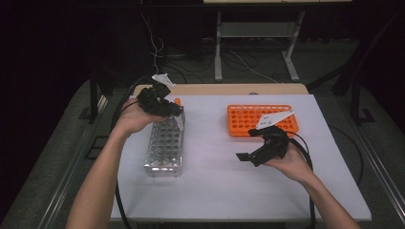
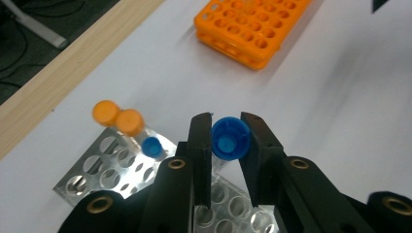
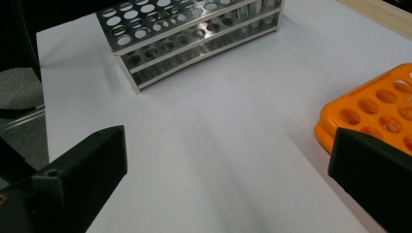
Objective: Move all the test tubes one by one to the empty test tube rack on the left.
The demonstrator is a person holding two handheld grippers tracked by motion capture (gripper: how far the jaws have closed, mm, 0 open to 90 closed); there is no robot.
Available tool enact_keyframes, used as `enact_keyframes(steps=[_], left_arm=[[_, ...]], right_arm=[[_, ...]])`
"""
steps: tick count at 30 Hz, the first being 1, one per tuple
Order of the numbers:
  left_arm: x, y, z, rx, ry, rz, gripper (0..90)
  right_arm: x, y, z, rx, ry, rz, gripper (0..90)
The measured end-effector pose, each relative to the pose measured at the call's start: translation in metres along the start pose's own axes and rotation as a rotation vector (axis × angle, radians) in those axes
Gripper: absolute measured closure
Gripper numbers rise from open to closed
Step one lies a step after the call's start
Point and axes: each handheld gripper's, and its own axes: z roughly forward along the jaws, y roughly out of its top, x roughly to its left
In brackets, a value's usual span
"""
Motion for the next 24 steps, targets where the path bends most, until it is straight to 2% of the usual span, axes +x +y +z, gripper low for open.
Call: enact_keyframes(steps=[5,12,24], left_arm=[[0.011,-0.004,0.004,0.007,0.032,-0.03,74.0],[0.019,-0.008,0.011,0.013,0.056,-0.054,74.0],[0.022,-0.017,0.028,0.034,0.052,-0.077,74.0]], right_arm=[[-0.001,-0.005,-0.001,0.002,0.009,0.006,0.1],[-0.002,-0.012,0.001,0.006,0.014,0.02,0.1],[-0.004,-0.015,-0.002,-0.009,0.011,0.027,0.2]])
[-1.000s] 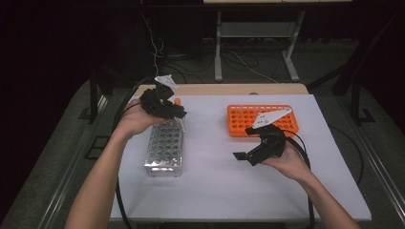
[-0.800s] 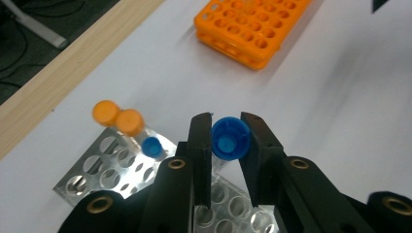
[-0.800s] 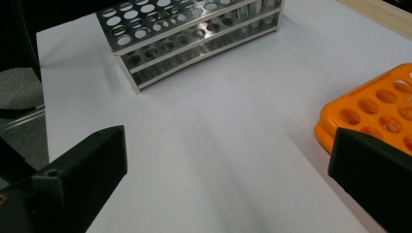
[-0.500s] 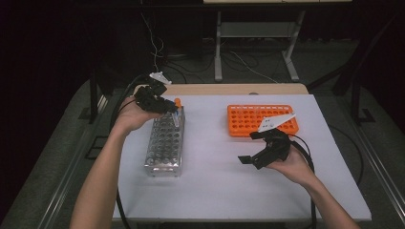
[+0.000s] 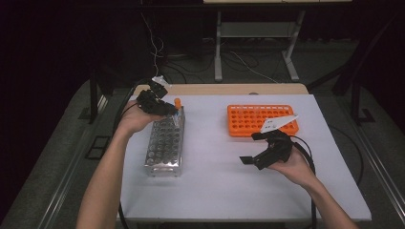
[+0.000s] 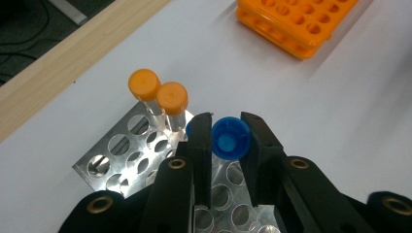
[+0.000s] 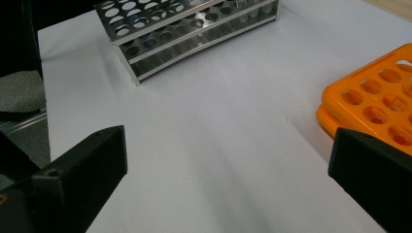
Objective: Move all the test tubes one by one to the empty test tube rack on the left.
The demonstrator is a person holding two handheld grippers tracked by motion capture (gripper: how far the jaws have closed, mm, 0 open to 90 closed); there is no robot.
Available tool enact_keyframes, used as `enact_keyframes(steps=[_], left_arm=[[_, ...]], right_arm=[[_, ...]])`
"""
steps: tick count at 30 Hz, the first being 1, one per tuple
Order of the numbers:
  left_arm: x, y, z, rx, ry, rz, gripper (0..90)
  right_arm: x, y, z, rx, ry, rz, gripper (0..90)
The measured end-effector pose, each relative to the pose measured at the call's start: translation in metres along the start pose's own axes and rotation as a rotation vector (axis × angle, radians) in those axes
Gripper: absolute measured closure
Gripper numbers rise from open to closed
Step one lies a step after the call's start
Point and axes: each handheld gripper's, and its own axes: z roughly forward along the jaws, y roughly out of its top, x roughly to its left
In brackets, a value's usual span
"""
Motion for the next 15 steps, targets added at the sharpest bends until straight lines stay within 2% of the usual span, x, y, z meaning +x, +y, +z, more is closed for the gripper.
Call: enact_keyframes(steps=[12,15], left_arm=[[0.001,-0.012,0.016,0.02,-0.017,-0.034,72.9],[0.002,-0.012,0.016,0.025,-0.043,-0.059,60.2]], right_arm=[[-0.007,-0.009,-0.003,-0.008,-0.008,0.03,0.1],[-0.01,-0.011,-0.003,-0.008,-0.011,0.041,0.1]])
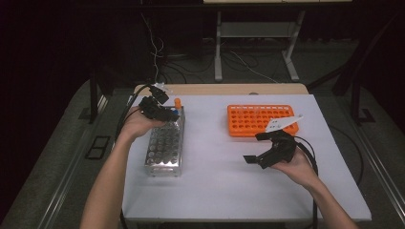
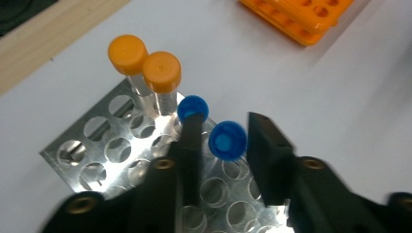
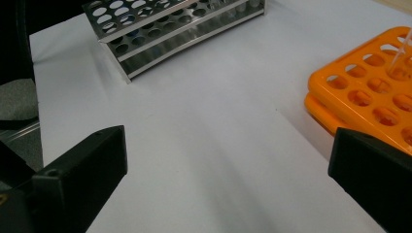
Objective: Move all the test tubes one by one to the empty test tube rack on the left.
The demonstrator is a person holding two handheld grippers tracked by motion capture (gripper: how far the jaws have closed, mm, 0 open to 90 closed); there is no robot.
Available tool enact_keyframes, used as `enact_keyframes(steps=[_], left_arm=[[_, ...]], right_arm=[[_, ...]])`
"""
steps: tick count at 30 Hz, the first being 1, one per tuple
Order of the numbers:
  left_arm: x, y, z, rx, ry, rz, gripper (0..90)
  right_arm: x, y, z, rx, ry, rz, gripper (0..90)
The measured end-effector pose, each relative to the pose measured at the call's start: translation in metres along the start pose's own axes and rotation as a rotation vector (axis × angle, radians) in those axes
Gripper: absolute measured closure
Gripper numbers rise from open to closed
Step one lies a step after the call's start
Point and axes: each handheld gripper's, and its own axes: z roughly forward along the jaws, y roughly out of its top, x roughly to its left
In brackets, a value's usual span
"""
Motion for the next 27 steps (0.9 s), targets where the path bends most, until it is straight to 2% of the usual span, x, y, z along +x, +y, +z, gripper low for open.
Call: enact_keyframes(steps=[4,9,13,17,21,27], left_arm=[[-0.004,0.0,-0.006,-0.023,-0.012,-0.013,45.1],[-0.013,-0.003,-0.018,-0.065,-0.027,-0.015,31.7],[-0.021,-0.006,-0.026,-0.111,-0.045,-0.01,19.7],[-0.03,-0.011,-0.032,-0.142,-0.057,-0.007,12.2],[-0.038,-0.015,-0.032,-0.149,-0.059,-0.011,0.0],[-0.048,-0.026,-0.033,-0.171,-0.061,-0.004,0.0]], right_arm=[[-0.005,-0.002,-0.001,-0.001,-0.006,0.014,0.1],[-0.013,-0.003,-0.002,0.001,-0.013,0.038,0.2],[-0.024,-0.002,-0.003,0.002,-0.026,0.059,0.2],[-0.037,0.0,-0.004,0.011,-0.043,0.082,0.2],[-0.048,0.003,-0.004,0.012,-0.057,0.104,0.2],[-0.065,0.008,-0.002,0.032,-0.091,0.118,0.2]])
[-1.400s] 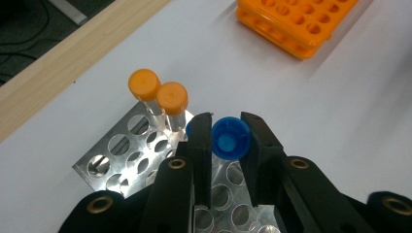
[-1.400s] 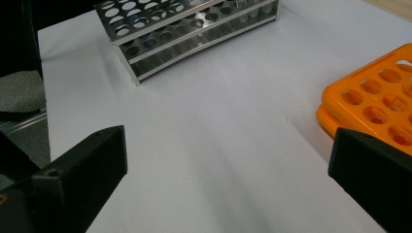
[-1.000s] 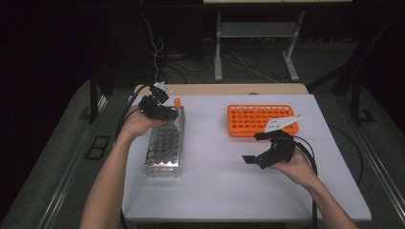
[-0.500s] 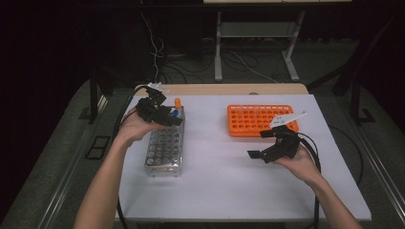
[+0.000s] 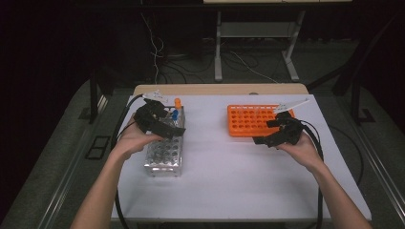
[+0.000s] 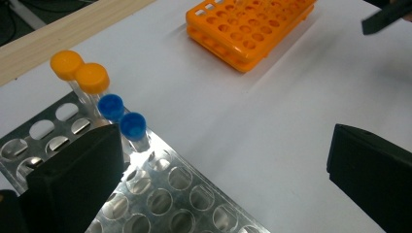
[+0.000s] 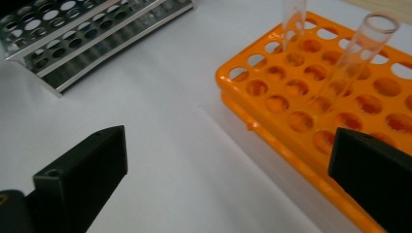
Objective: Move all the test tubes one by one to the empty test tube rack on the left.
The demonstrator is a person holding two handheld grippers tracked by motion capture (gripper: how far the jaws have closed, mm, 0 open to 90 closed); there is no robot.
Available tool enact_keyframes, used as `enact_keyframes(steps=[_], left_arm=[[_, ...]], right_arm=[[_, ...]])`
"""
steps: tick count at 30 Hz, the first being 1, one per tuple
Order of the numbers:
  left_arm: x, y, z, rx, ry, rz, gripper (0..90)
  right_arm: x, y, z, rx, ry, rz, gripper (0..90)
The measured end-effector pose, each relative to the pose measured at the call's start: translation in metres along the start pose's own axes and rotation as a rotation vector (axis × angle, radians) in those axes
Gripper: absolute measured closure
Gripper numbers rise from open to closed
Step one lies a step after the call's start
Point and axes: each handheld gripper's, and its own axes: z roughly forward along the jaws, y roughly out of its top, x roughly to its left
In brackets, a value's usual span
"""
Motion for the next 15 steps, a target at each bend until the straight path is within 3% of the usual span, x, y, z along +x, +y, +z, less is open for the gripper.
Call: enact_keyframes(steps=[15], left_arm=[[-0.017,-0.025,0.001,-0.043,-0.023,-0.011,0.0]], right_arm=[[-0.029,0.019,0.007,0.015,-0.055,0.026,0.2]])
